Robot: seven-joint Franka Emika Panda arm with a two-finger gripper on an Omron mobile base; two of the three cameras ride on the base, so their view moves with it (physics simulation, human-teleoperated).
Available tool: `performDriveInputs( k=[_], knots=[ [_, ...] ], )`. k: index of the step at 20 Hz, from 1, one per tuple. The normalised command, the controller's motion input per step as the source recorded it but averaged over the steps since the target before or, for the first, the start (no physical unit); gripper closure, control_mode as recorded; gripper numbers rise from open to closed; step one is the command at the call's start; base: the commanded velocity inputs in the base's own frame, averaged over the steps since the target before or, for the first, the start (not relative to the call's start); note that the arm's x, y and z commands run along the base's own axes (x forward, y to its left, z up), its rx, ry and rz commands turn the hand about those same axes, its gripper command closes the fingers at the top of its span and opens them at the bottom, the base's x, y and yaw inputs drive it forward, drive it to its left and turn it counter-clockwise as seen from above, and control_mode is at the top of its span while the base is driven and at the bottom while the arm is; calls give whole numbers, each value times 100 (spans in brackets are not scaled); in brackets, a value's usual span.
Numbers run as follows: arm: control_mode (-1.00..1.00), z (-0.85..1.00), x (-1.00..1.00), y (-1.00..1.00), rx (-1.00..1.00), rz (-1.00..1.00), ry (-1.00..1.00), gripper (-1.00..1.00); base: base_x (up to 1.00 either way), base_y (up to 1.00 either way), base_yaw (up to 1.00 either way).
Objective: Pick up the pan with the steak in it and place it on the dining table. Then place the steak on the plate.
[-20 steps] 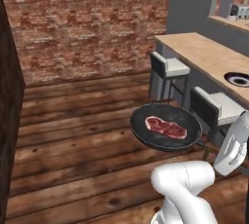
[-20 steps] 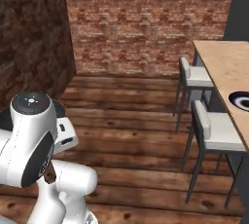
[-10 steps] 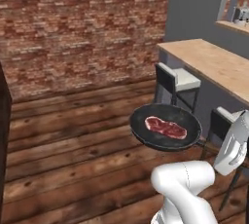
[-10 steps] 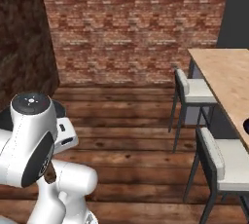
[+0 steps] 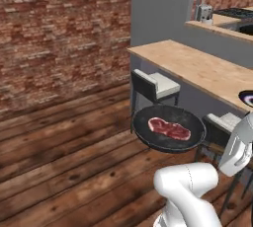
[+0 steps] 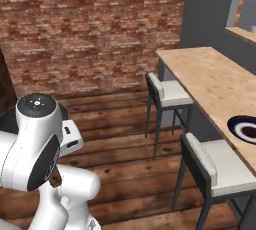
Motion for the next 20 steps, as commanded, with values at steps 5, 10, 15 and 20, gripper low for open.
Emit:
performDriveInputs(
  k=[5, 10, 15, 20],
  knots=[
    [100, 0, 0, 0, 0, 0, 0, 100, 0, 0, -50],
    [100, 0, 0, 0, 0, 0, 0, 100, 0, 0, -50],
    [100, 0, 0, 0, 0, 0, 0, 100, 0, 0, -50],
    [100, 0, 0, 0, 0, 0, 0, 100, 0, 0, -50]
  ],
)
